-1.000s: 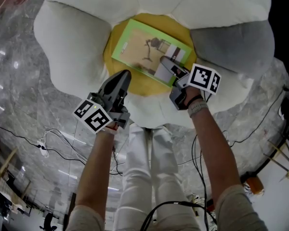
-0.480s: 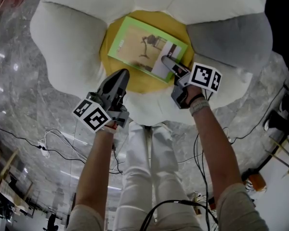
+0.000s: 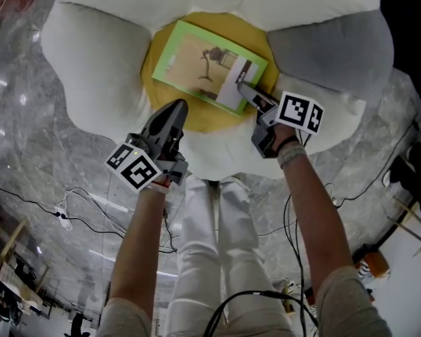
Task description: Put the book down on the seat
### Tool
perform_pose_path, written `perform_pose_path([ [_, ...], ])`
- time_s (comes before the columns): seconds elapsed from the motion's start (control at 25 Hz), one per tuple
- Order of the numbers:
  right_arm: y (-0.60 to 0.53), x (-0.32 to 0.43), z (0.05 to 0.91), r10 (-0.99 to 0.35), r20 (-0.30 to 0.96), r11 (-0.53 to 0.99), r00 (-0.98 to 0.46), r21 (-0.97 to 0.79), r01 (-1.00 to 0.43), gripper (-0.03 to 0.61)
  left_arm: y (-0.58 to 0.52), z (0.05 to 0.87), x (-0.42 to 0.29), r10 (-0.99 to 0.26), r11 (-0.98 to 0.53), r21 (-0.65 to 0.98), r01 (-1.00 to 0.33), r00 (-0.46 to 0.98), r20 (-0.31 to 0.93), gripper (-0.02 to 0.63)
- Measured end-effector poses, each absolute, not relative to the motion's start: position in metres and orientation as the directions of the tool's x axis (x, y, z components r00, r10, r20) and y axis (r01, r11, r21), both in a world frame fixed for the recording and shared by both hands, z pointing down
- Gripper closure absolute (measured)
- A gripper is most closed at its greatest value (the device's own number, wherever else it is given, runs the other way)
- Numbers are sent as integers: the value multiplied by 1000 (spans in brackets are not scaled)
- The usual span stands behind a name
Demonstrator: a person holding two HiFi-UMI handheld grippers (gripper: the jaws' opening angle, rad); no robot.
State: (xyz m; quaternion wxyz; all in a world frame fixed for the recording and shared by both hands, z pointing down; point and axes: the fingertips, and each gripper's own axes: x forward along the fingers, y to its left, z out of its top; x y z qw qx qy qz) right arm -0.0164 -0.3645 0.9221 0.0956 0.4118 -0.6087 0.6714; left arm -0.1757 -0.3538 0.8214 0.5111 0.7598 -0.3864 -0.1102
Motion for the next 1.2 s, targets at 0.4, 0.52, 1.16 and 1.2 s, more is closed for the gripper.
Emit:
perform_pose_path([
  [0.4,-350,-2,925,-374,691,-249,-618,-717,-650,281,-340,824,-164,-690,-181,862,-473,686,232,589],
  [0.52,-347,-1,922,-383,684,-244,-621,-723,-646,279,-335,823,-161,-690,-179,862,-475,685,234,589],
  [1.16,-313,10,845,-465,559,-97,-686,-803,-588,284,-307,786,-148,-690,-175,865,-471,685,233,589],
  [1.2,-309,11,833,-477,542,-73,-692,-809,-583,290,-305,780,-146,-690,-178,865,-469,686,230,589],
])
